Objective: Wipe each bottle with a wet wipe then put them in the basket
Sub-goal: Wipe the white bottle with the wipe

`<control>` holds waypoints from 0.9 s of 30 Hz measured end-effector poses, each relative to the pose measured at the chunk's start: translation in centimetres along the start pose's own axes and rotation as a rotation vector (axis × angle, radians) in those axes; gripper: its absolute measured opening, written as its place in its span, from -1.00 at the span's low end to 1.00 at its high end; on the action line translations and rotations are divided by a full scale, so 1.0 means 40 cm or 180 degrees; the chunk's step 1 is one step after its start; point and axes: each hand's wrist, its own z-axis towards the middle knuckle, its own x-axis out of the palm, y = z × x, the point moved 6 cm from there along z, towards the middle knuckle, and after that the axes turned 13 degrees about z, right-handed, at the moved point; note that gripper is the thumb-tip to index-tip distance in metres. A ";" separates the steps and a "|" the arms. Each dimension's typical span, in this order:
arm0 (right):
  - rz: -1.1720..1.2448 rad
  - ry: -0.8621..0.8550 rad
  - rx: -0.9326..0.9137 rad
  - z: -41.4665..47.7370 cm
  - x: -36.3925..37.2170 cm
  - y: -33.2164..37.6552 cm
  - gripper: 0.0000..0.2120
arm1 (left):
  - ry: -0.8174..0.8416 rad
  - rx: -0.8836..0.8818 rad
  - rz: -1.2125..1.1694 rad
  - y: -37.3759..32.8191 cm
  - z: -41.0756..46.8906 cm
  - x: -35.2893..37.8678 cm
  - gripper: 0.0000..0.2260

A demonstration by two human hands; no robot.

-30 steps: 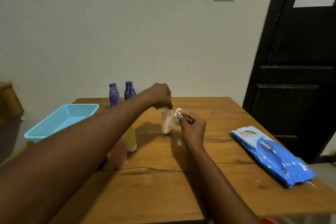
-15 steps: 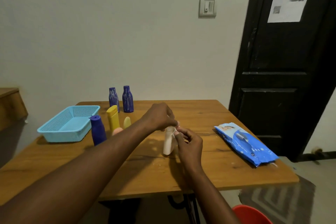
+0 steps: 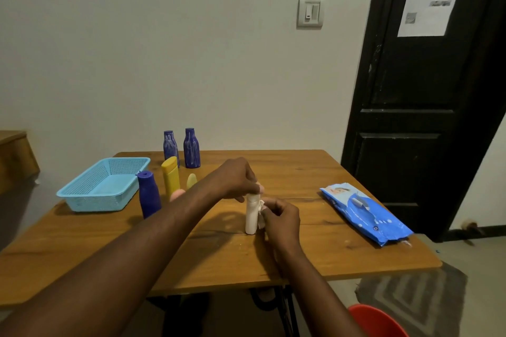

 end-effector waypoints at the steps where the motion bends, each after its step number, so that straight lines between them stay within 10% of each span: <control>1: 0.0101 -0.0030 -0.0110 0.005 0.002 0.015 -0.76 | 0.0004 0.0004 -0.0042 0.000 0.000 -0.001 -0.76; 17: -0.1032 0.0493 -0.0330 -0.060 0.012 -0.003 -0.78 | -0.0251 0.0098 -0.0478 0.002 -0.015 0.010 -0.80; 27: 0.0267 -0.0430 -0.0357 -0.097 -0.024 0.026 -0.70 | -0.0148 -0.0036 0.0240 -0.011 -0.011 0.086 -0.89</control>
